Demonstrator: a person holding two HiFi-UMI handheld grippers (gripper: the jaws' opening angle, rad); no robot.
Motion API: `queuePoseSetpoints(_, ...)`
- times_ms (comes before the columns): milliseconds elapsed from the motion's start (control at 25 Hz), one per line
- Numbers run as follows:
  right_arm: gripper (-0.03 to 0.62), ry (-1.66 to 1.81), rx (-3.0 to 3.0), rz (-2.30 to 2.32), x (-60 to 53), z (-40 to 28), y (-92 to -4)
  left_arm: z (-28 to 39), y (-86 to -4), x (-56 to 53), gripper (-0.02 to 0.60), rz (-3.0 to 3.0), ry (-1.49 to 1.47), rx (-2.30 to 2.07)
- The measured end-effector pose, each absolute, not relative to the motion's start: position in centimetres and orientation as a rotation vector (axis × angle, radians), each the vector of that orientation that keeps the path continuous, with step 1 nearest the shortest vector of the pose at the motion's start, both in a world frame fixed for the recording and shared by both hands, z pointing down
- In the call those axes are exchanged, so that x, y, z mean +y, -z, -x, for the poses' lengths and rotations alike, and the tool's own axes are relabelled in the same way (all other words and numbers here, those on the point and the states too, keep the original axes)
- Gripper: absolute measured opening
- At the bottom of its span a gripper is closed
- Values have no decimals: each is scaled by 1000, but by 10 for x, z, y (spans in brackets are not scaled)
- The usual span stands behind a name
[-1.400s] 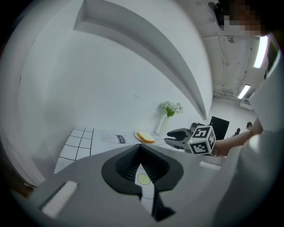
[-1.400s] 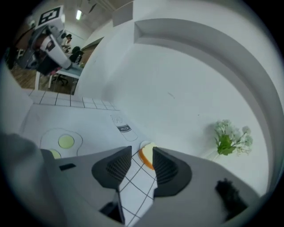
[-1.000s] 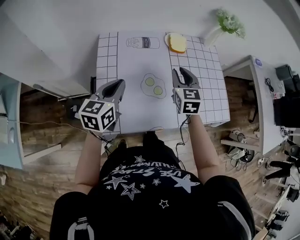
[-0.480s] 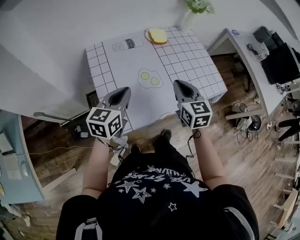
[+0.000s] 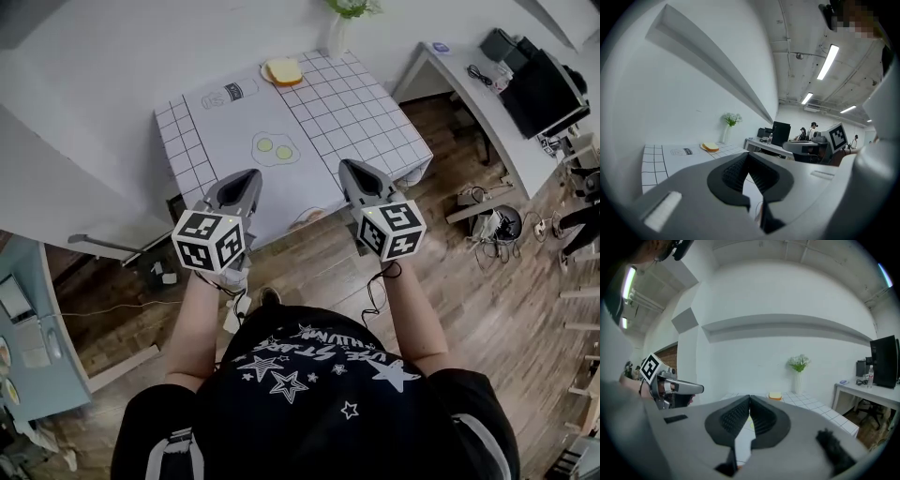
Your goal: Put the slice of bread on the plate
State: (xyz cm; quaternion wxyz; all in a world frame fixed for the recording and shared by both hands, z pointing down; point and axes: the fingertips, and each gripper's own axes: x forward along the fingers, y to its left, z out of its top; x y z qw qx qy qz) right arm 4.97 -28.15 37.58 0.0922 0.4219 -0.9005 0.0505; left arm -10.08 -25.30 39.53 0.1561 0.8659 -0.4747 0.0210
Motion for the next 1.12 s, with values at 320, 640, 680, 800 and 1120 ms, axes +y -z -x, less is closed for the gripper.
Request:
queuePoseSetpoints(320,15,-149,-2718,-1217,-196,-112,-363,26,-379,-181,9,-2510,-54,-1361)
queuePoseSetpoints(640,15,-135,-2763,-1157,-138,-130,-350,-4,-362,-119,9,-2530,-42,-1397)
queuePoseSetpoints(680,15,-129,-2767,-1145,-128,-132,-350,-8,-361,-108,9,-2531,-40,-1405)
queuePoseSetpoints(800,15,-111,-2784,-1112,-91,-144,-349,-23,-358,-69,9,-2524,-34,-1438)
queuePoseSetpoints(1120,15,-131,-2815,-1095,-54,-158,-347,-33,-353,-23,9,-2499,-37,-1495)
